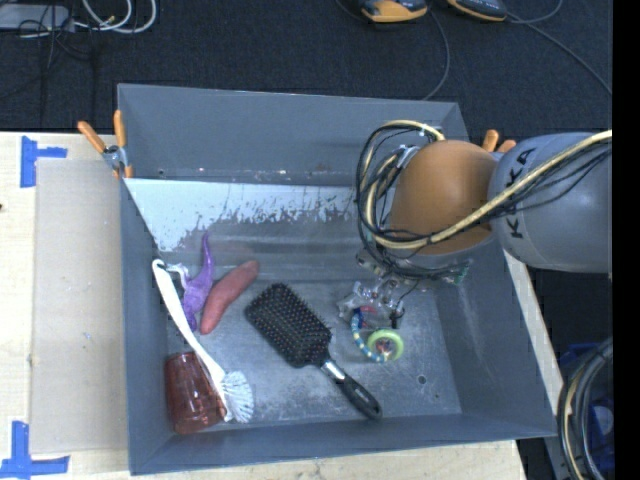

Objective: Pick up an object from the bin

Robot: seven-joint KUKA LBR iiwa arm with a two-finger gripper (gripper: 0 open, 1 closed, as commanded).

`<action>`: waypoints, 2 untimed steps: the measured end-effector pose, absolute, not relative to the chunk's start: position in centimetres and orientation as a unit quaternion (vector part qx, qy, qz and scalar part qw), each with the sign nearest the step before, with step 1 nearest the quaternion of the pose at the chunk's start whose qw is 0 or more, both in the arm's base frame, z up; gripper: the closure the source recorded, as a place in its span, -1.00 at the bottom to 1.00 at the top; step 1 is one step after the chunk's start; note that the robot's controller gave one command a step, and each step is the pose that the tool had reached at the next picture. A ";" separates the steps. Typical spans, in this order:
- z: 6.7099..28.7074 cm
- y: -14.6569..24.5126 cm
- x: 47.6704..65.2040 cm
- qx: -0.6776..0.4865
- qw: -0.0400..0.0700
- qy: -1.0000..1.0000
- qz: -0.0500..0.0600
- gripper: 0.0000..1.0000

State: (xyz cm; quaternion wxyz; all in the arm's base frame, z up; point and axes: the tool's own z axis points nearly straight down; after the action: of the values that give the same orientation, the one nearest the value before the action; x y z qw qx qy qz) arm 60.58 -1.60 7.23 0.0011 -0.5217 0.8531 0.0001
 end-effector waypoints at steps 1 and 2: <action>8.5 -1.5 60.2 -0.521 -0.003 0.853 0.004 1.00; 10.9 -1.4 60.5 -0.521 0.001 0.854 0.001 1.00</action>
Offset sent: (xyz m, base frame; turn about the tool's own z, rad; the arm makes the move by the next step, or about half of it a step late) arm 0.0000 0.0001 0.0475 0.0000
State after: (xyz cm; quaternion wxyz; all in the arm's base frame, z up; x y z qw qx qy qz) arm 60.52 -1.45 10.86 0.0010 -0.5209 0.8536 0.0009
